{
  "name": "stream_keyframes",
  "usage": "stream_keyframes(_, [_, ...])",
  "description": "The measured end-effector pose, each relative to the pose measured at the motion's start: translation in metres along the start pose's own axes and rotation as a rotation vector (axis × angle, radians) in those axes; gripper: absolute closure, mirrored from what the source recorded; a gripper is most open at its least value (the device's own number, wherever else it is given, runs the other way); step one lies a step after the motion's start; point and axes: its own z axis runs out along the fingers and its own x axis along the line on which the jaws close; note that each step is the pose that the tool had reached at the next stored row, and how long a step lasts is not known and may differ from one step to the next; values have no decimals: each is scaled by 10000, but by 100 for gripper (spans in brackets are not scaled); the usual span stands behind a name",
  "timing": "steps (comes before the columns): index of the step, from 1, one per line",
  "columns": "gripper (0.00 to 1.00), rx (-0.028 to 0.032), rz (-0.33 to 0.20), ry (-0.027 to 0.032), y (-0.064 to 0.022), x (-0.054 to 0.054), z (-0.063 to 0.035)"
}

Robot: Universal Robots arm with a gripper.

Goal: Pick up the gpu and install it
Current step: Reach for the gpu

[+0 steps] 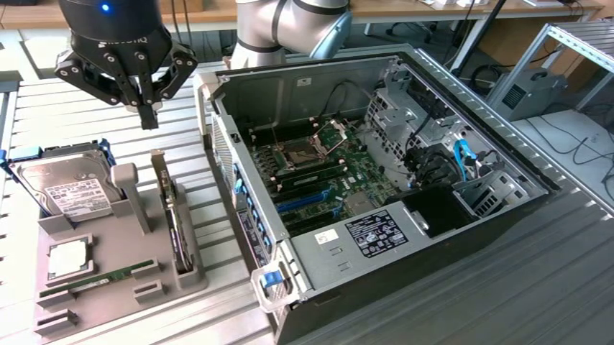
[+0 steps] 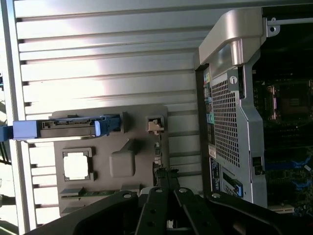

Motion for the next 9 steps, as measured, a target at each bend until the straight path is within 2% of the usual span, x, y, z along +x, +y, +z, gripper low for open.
stream_keyframes(9, [89, 1, -1, 0, -41, -4, -2])
